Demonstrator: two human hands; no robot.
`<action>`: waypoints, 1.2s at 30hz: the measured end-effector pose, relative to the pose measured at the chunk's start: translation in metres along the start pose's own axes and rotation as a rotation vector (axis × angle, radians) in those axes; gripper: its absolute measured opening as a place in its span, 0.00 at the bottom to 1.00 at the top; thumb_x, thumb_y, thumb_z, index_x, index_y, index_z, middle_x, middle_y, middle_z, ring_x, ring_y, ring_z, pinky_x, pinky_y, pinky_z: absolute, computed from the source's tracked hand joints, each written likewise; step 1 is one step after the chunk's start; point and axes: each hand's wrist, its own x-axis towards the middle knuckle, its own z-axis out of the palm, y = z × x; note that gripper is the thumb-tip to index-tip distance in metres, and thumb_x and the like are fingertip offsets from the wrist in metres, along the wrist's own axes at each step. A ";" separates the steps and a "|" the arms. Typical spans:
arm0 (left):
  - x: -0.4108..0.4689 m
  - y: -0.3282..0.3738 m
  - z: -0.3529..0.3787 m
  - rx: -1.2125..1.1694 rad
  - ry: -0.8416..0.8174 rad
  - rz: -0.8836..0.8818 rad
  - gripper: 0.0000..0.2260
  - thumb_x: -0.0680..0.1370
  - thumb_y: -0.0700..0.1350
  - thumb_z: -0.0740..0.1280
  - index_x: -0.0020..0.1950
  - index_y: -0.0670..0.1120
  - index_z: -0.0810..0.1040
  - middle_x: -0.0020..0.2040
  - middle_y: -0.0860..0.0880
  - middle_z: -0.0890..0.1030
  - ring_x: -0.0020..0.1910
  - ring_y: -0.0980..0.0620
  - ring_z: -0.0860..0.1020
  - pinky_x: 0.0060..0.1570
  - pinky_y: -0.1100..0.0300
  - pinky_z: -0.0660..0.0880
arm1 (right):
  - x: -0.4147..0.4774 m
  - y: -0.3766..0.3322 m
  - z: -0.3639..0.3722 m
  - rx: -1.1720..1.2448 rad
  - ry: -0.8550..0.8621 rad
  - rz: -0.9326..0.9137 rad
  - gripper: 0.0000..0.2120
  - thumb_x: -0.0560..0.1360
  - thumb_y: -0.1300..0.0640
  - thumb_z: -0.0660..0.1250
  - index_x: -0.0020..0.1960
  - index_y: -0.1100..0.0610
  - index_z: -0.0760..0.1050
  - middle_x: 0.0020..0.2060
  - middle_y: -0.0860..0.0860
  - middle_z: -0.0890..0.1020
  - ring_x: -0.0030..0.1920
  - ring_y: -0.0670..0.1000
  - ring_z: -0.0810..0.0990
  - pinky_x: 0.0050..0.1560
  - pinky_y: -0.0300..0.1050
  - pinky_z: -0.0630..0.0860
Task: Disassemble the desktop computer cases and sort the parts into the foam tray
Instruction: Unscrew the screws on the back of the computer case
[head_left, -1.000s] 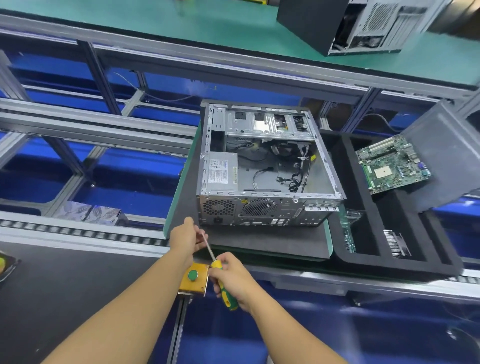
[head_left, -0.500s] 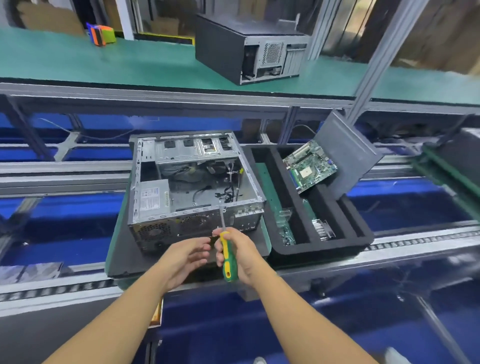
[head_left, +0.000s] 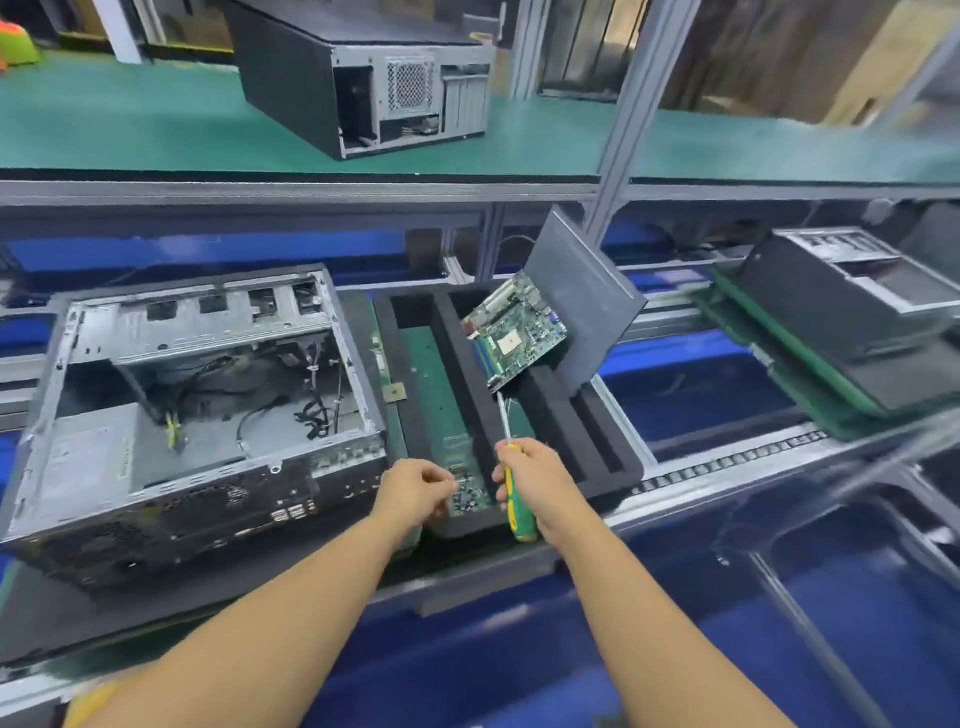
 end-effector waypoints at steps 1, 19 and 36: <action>0.012 0.003 0.008 0.146 0.031 0.039 0.03 0.76 0.41 0.72 0.46 0.46 0.87 0.39 0.50 0.86 0.35 0.54 0.80 0.45 0.59 0.79 | 0.008 0.001 -0.014 -0.035 0.035 0.010 0.07 0.82 0.58 0.59 0.51 0.56 0.75 0.36 0.54 0.77 0.28 0.50 0.73 0.31 0.44 0.72; 0.105 -0.004 0.062 0.857 -0.099 0.025 0.21 0.79 0.33 0.63 0.63 0.54 0.82 0.59 0.51 0.83 0.55 0.47 0.82 0.57 0.53 0.79 | 0.086 -0.003 -0.072 -0.131 -0.096 0.033 0.08 0.80 0.55 0.60 0.55 0.49 0.76 0.38 0.50 0.80 0.33 0.49 0.75 0.35 0.45 0.78; -0.022 -0.010 -0.030 0.242 -0.254 0.153 0.10 0.83 0.40 0.60 0.58 0.47 0.81 0.41 0.52 0.86 0.36 0.57 0.83 0.43 0.62 0.79 | 0.018 0.003 0.050 0.173 -0.220 -0.169 0.06 0.83 0.59 0.62 0.61 0.55 0.70 0.50 0.51 0.86 0.41 0.54 0.82 0.47 0.58 0.81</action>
